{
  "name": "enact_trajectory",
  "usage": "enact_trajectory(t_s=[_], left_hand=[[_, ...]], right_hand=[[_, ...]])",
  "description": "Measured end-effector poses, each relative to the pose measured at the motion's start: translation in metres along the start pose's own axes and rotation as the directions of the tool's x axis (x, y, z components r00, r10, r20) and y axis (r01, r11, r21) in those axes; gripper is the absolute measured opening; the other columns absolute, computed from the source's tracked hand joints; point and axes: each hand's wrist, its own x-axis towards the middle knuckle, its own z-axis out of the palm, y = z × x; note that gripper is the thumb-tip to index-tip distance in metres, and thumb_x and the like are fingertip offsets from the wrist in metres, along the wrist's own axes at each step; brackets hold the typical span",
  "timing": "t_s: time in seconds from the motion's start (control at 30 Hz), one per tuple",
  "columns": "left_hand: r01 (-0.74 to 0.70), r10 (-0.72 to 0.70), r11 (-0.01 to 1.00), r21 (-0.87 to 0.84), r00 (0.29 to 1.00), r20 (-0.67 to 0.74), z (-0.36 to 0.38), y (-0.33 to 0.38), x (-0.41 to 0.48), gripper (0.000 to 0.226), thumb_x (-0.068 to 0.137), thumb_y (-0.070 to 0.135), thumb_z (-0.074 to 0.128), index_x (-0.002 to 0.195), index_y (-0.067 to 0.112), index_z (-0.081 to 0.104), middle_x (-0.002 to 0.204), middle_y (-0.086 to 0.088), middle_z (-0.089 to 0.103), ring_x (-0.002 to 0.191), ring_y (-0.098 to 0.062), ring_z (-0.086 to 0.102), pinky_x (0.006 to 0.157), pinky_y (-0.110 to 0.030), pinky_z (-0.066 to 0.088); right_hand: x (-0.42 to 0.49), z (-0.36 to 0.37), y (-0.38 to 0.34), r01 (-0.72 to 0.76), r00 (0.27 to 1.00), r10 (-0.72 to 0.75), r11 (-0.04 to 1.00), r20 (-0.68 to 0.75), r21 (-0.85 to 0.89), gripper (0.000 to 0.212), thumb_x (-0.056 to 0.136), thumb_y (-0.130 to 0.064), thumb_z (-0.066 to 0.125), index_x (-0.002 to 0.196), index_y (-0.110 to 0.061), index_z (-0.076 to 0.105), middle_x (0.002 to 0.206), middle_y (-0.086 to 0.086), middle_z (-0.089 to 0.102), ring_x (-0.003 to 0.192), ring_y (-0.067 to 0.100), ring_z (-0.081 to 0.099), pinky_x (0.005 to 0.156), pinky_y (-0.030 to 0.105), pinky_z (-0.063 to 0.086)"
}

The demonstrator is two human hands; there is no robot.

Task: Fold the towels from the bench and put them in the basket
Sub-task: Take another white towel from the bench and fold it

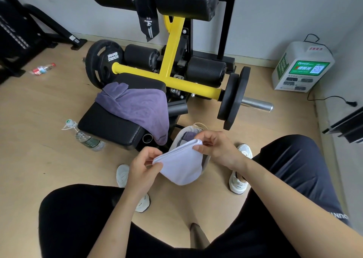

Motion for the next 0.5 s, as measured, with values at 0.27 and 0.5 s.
enact_trajectory(t_s=[0.27, 0.5], left_hand=[[-0.287, 0.233, 0.867, 0.408, 0.956, 0.177, 0.027, 0.013, 0.016, 0.042, 0.078, 0.045, 0.069, 0.118, 0.033, 0.067, 0.102, 0.016, 0.069, 0.094, -0.006, 0.062, 0.076, -0.027, 0.052], [-0.350, 0.308, 0.840, 0.414, 0.937, 0.168, 0.038, 0.006, 0.023, 0.027, 0.090, 0.055, 0.054, 0.085, 0.029, 0.059, 0.080, 0.013, 0.054, 0.072, -0.009, 0.052, 0.059, -0.035, 0.042]], right_hand=[[-0.003, 0.009, -0.001, 0.031, 0.993, -0.028, 0.999, 0.118, -0.026, 0.010, 0.091, -0.004, 0.070, 0.099, -0.009, 0.072, 0.092, 0.001, 0.072, 0.086, 0.008, 0.064, 0.082, 0.025, 0.051], [-0.002, 0.006, 0.001, -0.055, 0.989, 0.051, 0.998, 0.138, 0.023, 0.010, 0.090, -0.003, 0.070, 0.100, -0.006, 0.069, 0.091, 0.000, 0.069, 0.084, 0.007, 0.062, 0.080, 0.022, 0.049]])
